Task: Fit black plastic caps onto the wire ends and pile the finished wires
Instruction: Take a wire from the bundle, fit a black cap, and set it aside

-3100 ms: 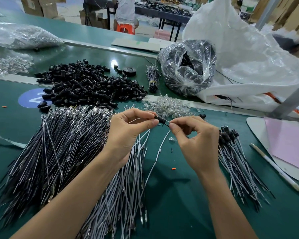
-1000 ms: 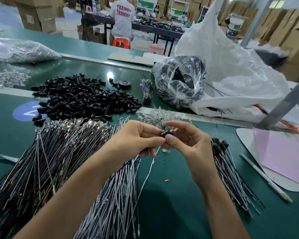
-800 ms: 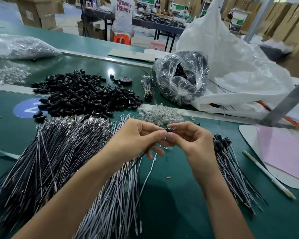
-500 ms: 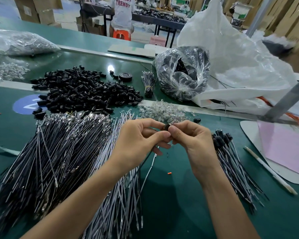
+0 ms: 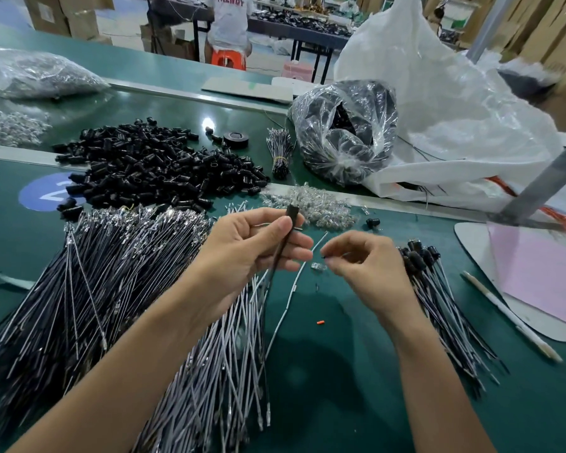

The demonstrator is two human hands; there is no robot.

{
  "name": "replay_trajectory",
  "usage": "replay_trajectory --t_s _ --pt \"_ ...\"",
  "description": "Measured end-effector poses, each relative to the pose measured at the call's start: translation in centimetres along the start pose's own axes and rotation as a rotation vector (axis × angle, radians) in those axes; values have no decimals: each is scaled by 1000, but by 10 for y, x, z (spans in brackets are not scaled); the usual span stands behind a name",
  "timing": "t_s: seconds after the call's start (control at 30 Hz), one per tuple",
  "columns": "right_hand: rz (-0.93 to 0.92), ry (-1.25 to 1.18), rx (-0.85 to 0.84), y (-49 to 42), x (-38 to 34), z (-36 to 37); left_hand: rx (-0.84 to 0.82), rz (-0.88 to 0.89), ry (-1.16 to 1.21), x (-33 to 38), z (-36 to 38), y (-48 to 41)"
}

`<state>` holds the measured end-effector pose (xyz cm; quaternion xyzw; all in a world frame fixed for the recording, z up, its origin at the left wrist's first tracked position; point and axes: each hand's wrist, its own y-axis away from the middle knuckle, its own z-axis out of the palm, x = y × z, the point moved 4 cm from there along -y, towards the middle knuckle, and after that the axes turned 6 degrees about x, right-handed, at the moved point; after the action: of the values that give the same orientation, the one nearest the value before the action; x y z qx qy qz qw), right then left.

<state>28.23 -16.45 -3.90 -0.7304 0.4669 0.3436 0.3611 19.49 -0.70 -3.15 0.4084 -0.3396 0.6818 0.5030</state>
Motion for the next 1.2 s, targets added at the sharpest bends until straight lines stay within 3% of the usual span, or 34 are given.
replay_trajectory --t_s 0.1,0.2,0.3,0.93,1.2 --pt "-13 105 -118 5 -3 11 57 22 -22 -3 -2 -2" --pt "1 -257 -196 12 -15 22 116 62 -93 -5 -2 -2" --pt "-17 -395 -295 21 -26 36 146 46 -125 -11 1 0" --pt "-61 -391 -280 25 -26 40 304 197 -54 -2 -7 5" --pt "-72 -416 -265 25 -26 41 348 154 -60 -3 -7 5"
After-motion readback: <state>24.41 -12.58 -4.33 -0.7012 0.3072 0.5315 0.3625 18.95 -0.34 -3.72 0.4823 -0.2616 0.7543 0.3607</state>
